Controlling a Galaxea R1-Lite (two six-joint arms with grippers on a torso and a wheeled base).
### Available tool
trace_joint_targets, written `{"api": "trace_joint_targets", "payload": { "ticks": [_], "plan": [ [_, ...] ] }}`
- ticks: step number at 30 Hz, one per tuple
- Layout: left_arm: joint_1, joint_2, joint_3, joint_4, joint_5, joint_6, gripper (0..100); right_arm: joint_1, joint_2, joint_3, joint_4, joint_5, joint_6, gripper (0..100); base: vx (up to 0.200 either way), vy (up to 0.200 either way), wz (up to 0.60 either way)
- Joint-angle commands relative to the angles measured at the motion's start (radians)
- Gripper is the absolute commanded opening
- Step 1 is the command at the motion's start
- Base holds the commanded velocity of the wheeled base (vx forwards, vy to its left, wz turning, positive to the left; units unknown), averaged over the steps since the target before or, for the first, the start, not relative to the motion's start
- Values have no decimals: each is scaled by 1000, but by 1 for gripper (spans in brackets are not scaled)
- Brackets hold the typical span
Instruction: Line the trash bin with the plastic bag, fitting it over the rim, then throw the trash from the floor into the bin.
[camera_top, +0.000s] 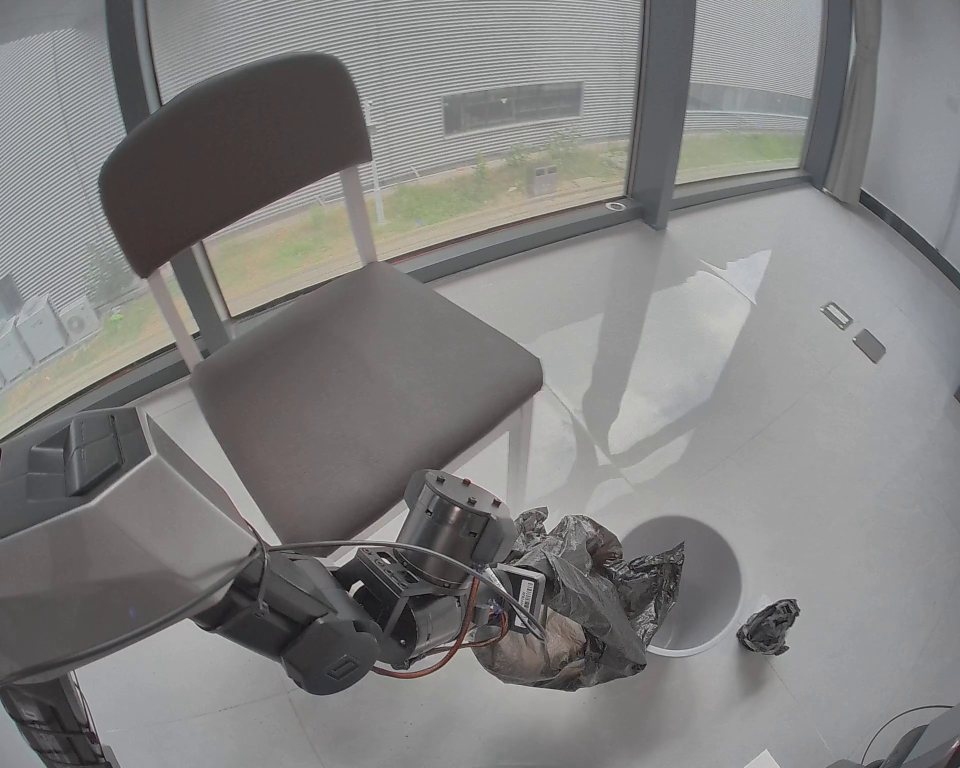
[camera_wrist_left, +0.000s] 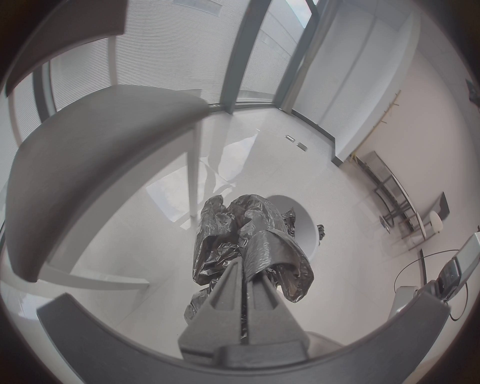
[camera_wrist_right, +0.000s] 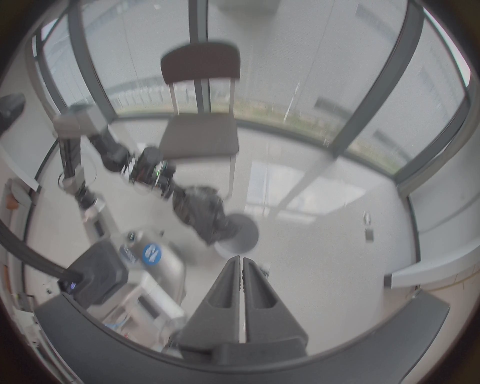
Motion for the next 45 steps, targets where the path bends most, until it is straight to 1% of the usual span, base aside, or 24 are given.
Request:
{"api": "trace_joint_targets", "payload": {
  "ticks": [1, 2, 3, 5, 6, 7, 9, 14, 18, 19, 20, 21, 22, 23, 24, 27, 39, 45],
  "plan": [
    [-6, -1, -10, -19, 0, -8, 0, -18, -114, 51, -343, -3, -5, 0, 0, 0, 0],
    [-8, 2, -17, -37, -3, -10, 0, -18, -125, 248, -525, -3, -6, 0, 0, 0, 0],
    [-16, 4, -23, -60, -5, -14, 0, -19, -128, 457, -742, -9, -8, 0, 0, 0, 0],
    [-26, 7, -24, -86, -3, -16, 0, -19, -124, 638, -967, -5, -8, 0, 0, 0, 0],
    [-29, 8, -24, -103, -3, -16, 0, -19, -119, 748, -1127, -6, -11, 0, 0, 0, 0],
    [-31, 8, -24, -113, -3, -16, 0, -18, -105, 808, -1220, -5, -11, 0, 0, 0, 0],
    [-36, 7, -23, -117, -3, -16, 0, -18, -74, 857, -1279, -6, -8, 0, 0, 0, 0],
    [-49, 14, -26, -119, -3, -16, 0, -9, -74, 916, -1286, -1, -8, 0, 0, 0, 0],
    [-60, 25, -24, -125, -3, -17, 0, 2, -88, 960, -1291, 5, -25, 0, 0, 0, 0],
    [-68, 31, -24, -136, -3, -17, 0, 16, -90, 969, -1296, 28, -23, 0, 0, 0, 0],
    [-69, 33, -24, -137, -3, -17, 0, 17, -90, 971, -1297, 34, -23, 0, 0, 0, 0],
    [-75, 37, -24, -151, -3, -17, 0, 22, -94, 976, -1312, 89, -22, 0, 0, 0, 0],
    [-75, 37, -24, -151, -3, -17, 0, 22, -94, 976, -1312, 89, -22, 0, 0, 0, 0],
    [-79, 42, -24, -163, -5, -16, 0, 16, -94, 982, -1334, 134, -25, 0, 0, 0, -600],
    [-80, 43, -24, -166, -5, -16, 0, 16, -94, 985, -1343, 141, -28, 0, 0, 0, -600],
    [-80, 42, -24, -168, -6, -17, 0, 16, -94, 999, -1366, 144, -25, 0, 0, 0, -600],
    [-80, 37, -23, -172, -11, -17, 0, 16, -96, 1055, -1377, 152, -17, 0, 0, 0, -600],
    [-71, 25, -24, -198, -9, -17, 0, 16, -105, 1163, -1477, 152, -19, 0, 0, 0, 0]
  ]
}}
